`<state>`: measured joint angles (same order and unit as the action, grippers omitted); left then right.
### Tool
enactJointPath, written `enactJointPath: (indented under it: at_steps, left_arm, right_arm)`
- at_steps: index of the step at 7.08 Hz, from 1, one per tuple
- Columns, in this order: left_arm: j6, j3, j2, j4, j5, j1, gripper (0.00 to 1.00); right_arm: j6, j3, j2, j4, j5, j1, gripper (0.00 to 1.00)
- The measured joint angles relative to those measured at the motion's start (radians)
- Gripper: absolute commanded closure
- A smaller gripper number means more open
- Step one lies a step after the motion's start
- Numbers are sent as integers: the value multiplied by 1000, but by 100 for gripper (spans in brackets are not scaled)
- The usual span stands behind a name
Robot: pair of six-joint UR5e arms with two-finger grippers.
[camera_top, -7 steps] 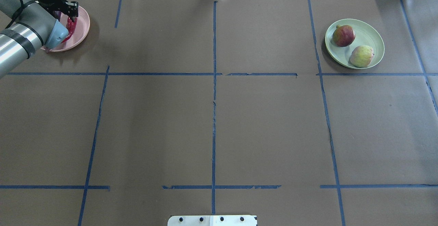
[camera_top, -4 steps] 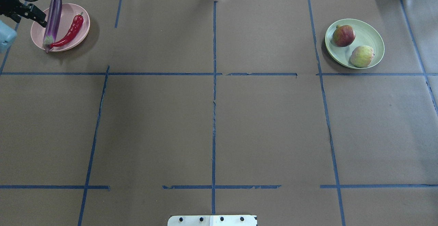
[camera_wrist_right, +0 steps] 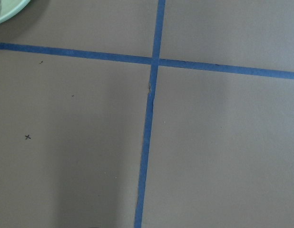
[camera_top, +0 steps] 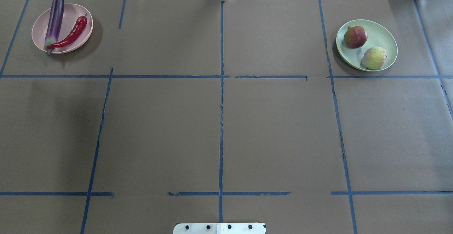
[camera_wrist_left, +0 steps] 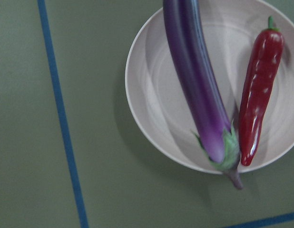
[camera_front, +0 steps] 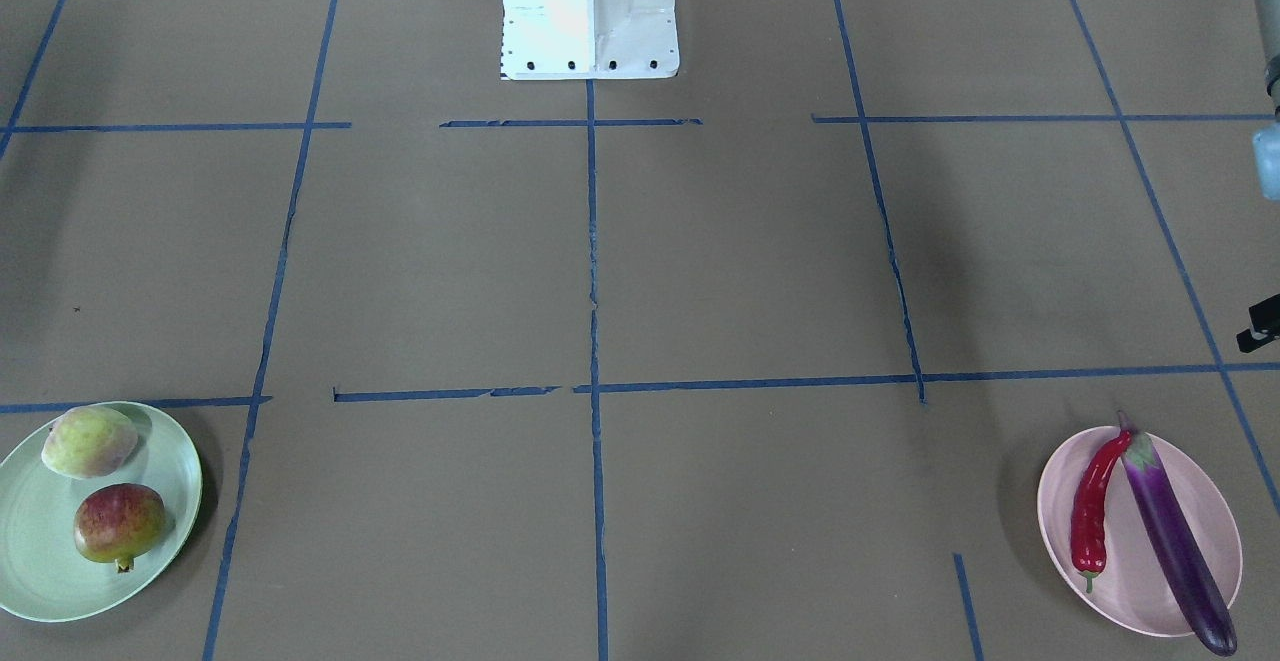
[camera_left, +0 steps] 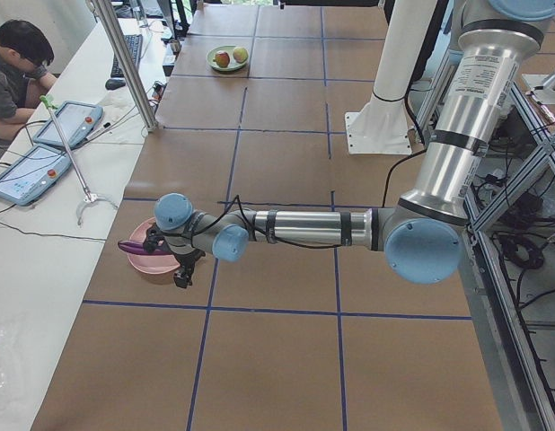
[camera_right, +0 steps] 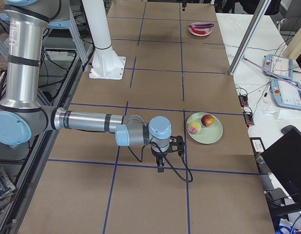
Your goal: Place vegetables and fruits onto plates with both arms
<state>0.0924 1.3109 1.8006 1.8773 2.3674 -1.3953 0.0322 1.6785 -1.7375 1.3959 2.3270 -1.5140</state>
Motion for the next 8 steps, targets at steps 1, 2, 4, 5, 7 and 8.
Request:
enactJointPath:
  at_steps: [1, 2, 4, 5, 7, 8]
  left_arm:
    - [-53, 78, -33, -104, 0, -10, 0]
    - [-125, 163, -57, -238, -9, -35, 0]
    - [-211, 316, -190, -395, -21, -133, 0]
    - [-222, 347, -245, -407, -19, -174, 0]
    - [-227, 360, -350, -356, -19, -210, 0]
    - [-227, 360, -393, -298, -21, -213, 0]
  right_arm:
    - [0, 0, 0, 0, 0, 0, 0]
    - [1, 0, -1, 0, 0, 0, 0]
    - [1, 5, -8, 0, -3, 0, 0]
    - [1, 9, -14, 4, -3, -4, 0]
    - [11, 29, -38, 24, 2, -20, 0]
    - [13, 47, -46, 52, 0, -28, 0]
